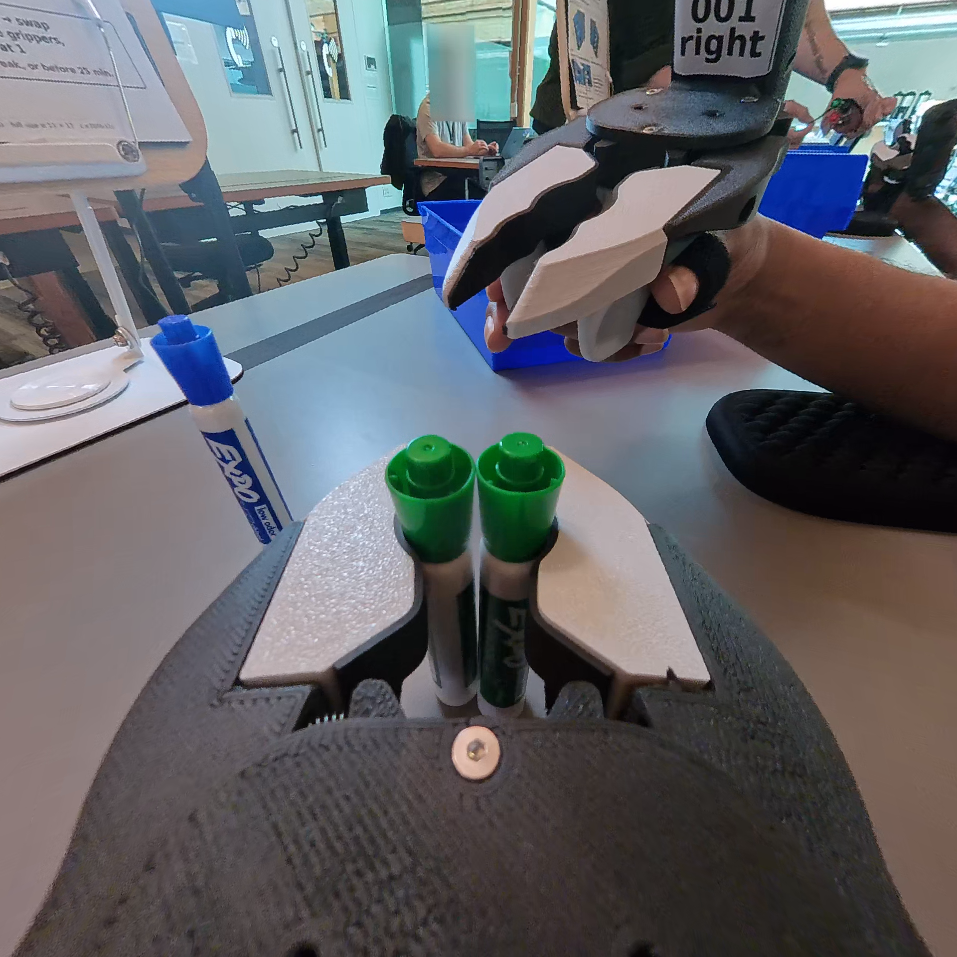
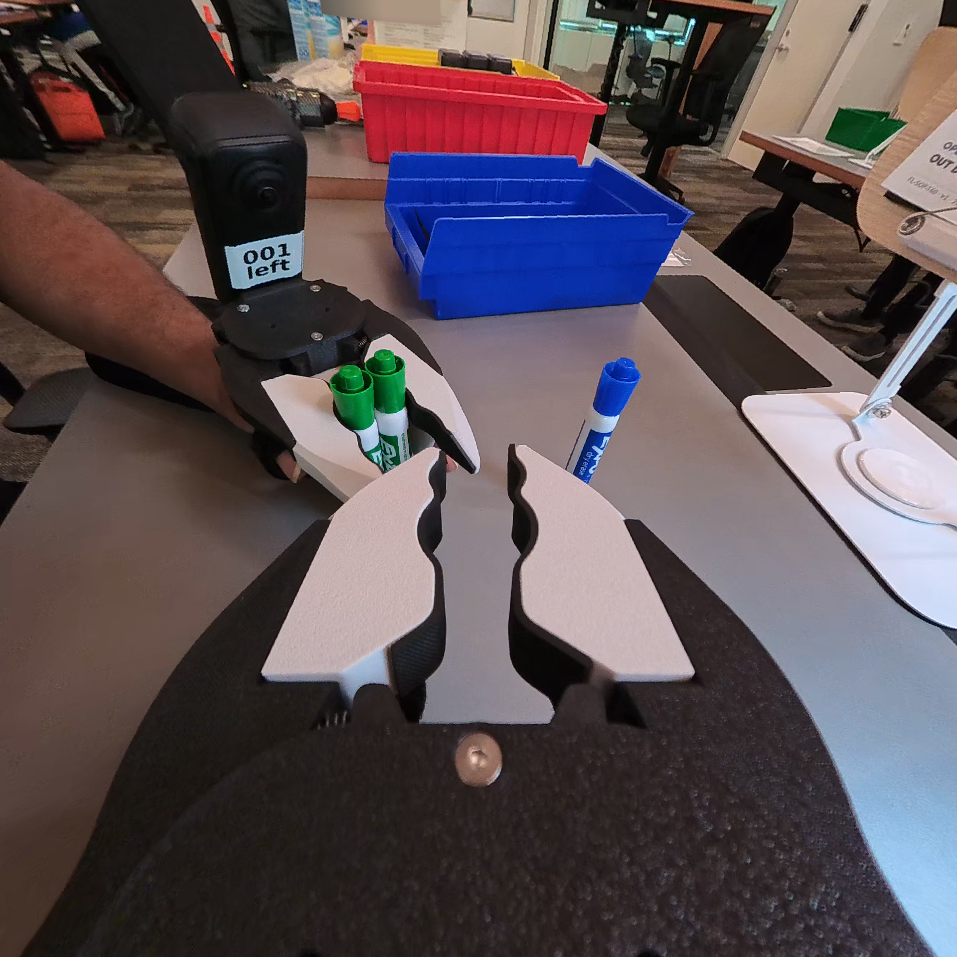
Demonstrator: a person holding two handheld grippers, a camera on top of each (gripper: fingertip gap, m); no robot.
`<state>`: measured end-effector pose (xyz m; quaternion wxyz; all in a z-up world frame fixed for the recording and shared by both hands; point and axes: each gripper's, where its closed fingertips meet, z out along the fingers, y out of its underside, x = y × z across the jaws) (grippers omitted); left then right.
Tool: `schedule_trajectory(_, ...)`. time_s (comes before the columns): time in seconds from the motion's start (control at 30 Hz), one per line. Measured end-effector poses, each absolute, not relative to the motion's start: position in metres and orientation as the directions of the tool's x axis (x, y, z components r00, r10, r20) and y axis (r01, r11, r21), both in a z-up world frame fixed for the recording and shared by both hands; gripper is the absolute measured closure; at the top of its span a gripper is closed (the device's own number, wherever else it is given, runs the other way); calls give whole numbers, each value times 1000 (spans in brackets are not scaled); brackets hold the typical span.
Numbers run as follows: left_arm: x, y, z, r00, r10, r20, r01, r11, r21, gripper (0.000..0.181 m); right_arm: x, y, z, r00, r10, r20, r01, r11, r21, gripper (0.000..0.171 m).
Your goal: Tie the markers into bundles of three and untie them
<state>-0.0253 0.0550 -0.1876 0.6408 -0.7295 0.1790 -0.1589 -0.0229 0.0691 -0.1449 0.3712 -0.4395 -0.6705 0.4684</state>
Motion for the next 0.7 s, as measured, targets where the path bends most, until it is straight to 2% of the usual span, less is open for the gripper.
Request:
schedule_trajectory(0.5, -26, 55, -188, 885, -466, 16, -46, -121, -992, 142, -23, 67, -145, -348, 934, 79, 241, 171, -956, 149)
schedule_trajectory(0.7, -25, 55, -187, 882, -471, 8, -54, -117, -992, 142, -23, 31, -138, -461, 887, 33, 229, 155, -961, 147)
